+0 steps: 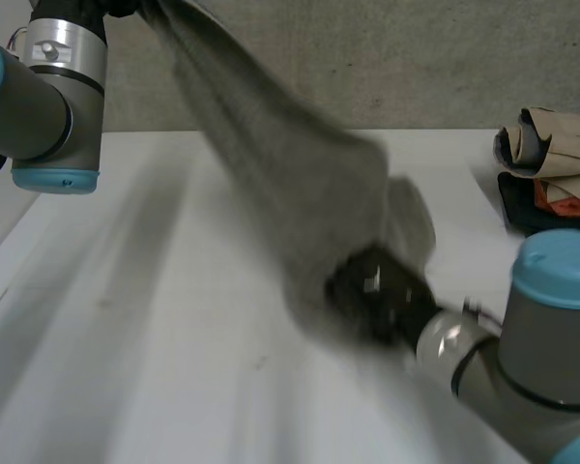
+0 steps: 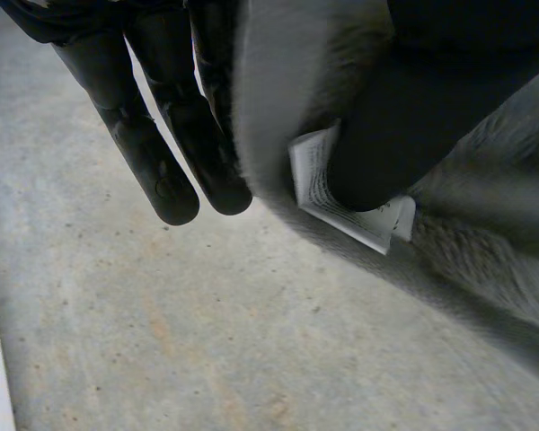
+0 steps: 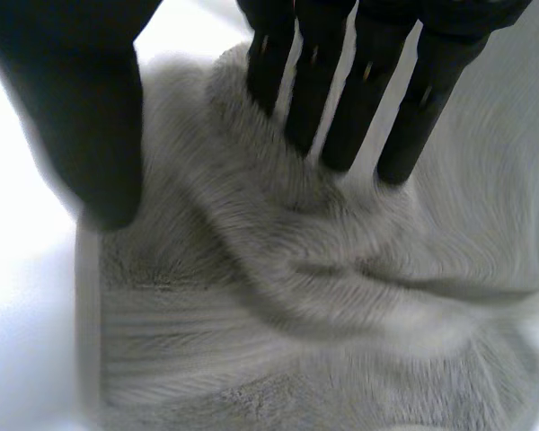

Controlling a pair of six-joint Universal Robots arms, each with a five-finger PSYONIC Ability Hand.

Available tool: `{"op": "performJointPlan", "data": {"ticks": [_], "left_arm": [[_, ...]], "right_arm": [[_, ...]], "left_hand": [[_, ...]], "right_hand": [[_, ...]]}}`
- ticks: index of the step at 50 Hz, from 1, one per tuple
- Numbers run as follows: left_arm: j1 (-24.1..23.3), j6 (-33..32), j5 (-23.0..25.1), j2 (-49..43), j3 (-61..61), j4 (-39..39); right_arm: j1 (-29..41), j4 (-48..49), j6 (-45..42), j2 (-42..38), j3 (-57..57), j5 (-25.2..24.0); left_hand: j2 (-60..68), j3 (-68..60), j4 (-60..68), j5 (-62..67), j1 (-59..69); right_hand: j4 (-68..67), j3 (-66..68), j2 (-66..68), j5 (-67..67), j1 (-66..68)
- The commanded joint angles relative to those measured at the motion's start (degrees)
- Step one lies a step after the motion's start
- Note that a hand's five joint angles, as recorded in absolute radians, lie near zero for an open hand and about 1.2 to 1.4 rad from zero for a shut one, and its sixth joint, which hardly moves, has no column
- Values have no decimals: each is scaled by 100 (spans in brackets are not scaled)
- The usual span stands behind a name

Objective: Fold the laundry.

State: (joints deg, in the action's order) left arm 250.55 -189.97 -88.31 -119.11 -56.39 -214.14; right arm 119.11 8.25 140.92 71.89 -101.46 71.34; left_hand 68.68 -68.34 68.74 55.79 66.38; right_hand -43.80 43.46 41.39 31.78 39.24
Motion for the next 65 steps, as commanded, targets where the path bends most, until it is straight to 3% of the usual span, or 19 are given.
{"op": "performJointPlan", "data": {"ticks": [1, 6, 12, 17, 23, 34, 37, 38, 40, 41, 42, 45, 46, 48, 53, 57, 65], "left_arm": [[-137, -5, 104, 327, -126, 302], [-278, -5, 200, 538, -152, 408], [-533, -5, 209, 740, -214, 592], [-664, -5, 235, 1082, -363, 847], [-884, -5, 516, 1609, -705, 891], [-1096, 21, 543, 2401, -1127, 944], [-1096, 39, 543, 2524, -1225, 944], [-1078, 30, 543, 2594, -1277, 935], [-1043, 39, 543, 2621, -1312, 944], [-1025, 39, 543, 2630, -1330, 935], [-990, 39, 535, 2630, -1382, 935], [-841, 22, 508, 2639, -1418, 962], [-693, 13, 491, 2639, -1444, 988], [-508, 13, 491, 2639, -1445, 1067], [325, 13, 228, 2630, -1445, 1418], [828, -5, 8, 2560, -1541, 1821], [970, -49, 16, 2437, -2172, 2946]], "right_arm": [[42, -1450, -259, -466, 863, 143], [-641, -895, 1302, 183, 2022, 380], [-1004, -913, 2475, -51, 2877, 91], [-960, -886, 2625, -1148, 3666, -269], [-793, -798, 2651, -2553, 4895, -454], [-275, -816, 2687, -4753, 7042, -744], [-204, -807, 2687, -4878, 7140, -718], [-195, -781, 2695, -4886, 7210, -631], [-204, -763, 2704, -4869, 7307, -403], [-204, -737, 2704, -4834, 7316, -193], [-265, -702, 2678, -4660, 7316, 322], [-501, -606, 2582, -3880, 7081, 1028], [-624, -579, 2564, -3650, 6940, 1066], [-905, -509, 2459, -3175, 6562, 970], [-1758, -491, 1748, -1393, 5123, 102], [-1961, -788, 1256, -416, 4418, -313], [-2128, -2692, 272, 658, 3775, -446]], "left_hand": [[1132, -1166, 1126, 1421, 1362], [1132, -1166, 1126, 1421, 1362], [1132, -1166, 1126, 1421, 1362], [1132, -1166, 1126, 1421, 1362], [1132, -1166, 1126, 1421, 1362], [1132, -1166, 1126, 1421, 1362], [1132, -1166, 1126, 1421, 1362], [1132, -1166, 1126, 1421, 1362], [1132, -1166, 1126, 1421, 1362], [1132, -1166, 1126, 1421, 1362], [1132, -1166, 1126, 1421, 1362], [1132, -1166, 1126, 1421, 1362], [1132, -1166, 1126, 1421, 1362], [1132, -1166, 1126, 1421, 1362], [1132, -1166, 1126, 1421, 1362], [1132, -1166, 1126, 1421, 1362], [1132, -1166, 1126, 1421, 1362]], "right_hand": [[3380, -3346, -3139, -3178, -2924], [3380, -3346, -3139, -3178, -2924], [3380, -3346, -3139, -3178, -2924], [3380, -3346, -3139, -3178, -2924], [3380, -3346, -3139, -3178, -2924], [3258, -3224, -3017, -3057, -2802], [1027, -993, -786, -825, -571], [-2930, 2964, 3171, 3132, 3386], [-3620, 3654, 3861, 3822, 4076], [-3620, 3654, 3861, 3822, 4076], [-3620, 3654, 3861, 3822, 4076], [-3620, 3654, 3861, 3822, 4076], [-3620, 3654, 3861, 3822, 4076], [-3620, 3654, 3861, 3822, 4076], [-3620, 3654, 3861, 3822, 4076], [-3620, 3654, 3861, 3822, 4076], [-3620, 3654, 3861, 3822, 4076]]}}
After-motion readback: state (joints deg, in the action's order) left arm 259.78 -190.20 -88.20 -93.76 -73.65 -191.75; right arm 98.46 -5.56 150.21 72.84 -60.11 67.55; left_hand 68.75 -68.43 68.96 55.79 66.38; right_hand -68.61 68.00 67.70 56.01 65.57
